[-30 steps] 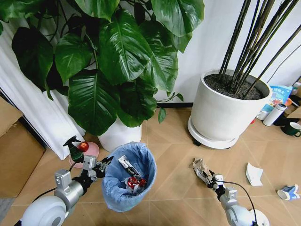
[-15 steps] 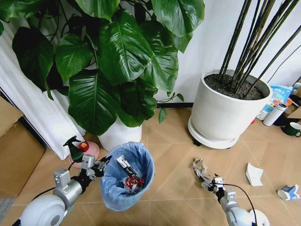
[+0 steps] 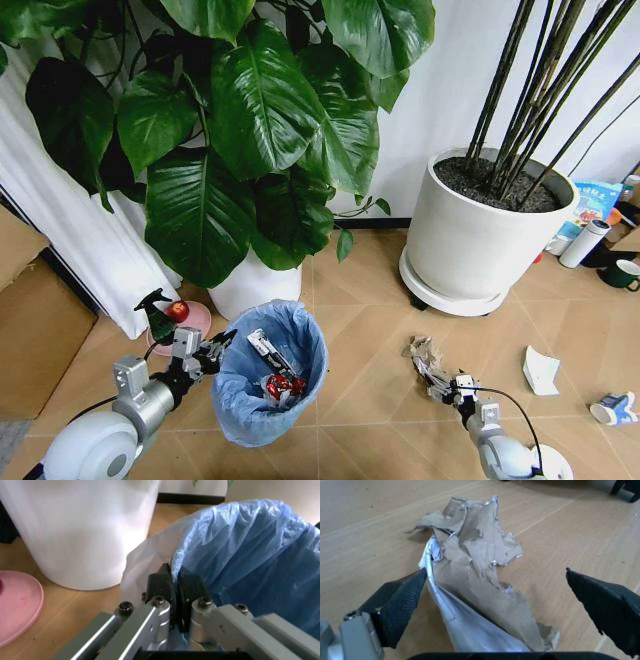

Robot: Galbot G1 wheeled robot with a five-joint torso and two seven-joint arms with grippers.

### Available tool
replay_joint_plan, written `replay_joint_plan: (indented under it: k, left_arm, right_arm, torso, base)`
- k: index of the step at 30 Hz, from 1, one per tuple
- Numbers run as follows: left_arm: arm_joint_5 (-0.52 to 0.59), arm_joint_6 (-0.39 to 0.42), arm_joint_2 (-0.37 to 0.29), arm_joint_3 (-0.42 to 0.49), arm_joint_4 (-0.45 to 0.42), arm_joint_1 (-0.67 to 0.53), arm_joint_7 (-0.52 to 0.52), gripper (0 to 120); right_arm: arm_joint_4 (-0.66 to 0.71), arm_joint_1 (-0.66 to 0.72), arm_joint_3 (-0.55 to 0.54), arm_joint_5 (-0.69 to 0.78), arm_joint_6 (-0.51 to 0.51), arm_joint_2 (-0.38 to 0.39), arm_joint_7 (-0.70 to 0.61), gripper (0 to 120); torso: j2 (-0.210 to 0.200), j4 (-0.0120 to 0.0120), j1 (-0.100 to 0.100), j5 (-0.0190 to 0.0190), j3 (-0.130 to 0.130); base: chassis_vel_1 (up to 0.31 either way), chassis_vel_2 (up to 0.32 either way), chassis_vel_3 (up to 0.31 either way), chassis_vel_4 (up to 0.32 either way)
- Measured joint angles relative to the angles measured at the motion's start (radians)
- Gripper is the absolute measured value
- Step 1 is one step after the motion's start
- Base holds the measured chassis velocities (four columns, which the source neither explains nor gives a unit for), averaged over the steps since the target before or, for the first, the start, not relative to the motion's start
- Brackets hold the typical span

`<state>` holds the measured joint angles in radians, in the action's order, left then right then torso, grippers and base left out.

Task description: Pick up the trash bin and place the garbage on the floor into it.

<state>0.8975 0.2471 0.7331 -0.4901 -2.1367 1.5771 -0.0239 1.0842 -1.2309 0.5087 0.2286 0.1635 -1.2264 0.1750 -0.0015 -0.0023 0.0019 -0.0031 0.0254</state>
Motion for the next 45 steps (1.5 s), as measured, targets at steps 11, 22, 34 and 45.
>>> replay_joint_plan:
  k: [11,22,34,45]
  left_arm:
    - [0.001,0.0,0.003,-0.004,-0.004,0.003,0.0,0]
    - [0.001,0.002,0.006,-0.018,-0.013,0.016,-0.005,0]
    - [0.0,0.004,0.013,-0.021,-0.015,0.013,-0.009,0]
    - [-0.001,0.003,-0.001,-0.013,-0.004,0.006,-0.007,0]
  right_arm:
    - [-0.042,0.021,-0.002,0.013,0.006,-0.007,0.001,100]
    - [-0.126,0.089,-0.056,0.045,-0.005,-0.005,0.016,89]
    - [-0.149,0.108,-0.078,0.07,-0.007,0.009,0.022,43]
    - [-0.079,0.068,-0.074,0.11,-0.007,0.044,0.037,6]
  torso:
    - [0.0,-0.0001,0.0,0.0001,0.0]
    - [0.0,0.0001,0.0,0.0001,0.0]
    - [0.0,0.0,0.0,0.0,0.0]
    - [0.0,0.0,0.0,0.0001,0.0]
  base:
    - [0.0,0.0,0.0,0.0]
    - [0.0,0.0,0.0,0.0]
    - [0.0,0.0,0.0,0.0]
    - [0.0,0.0,0.0,0.0]
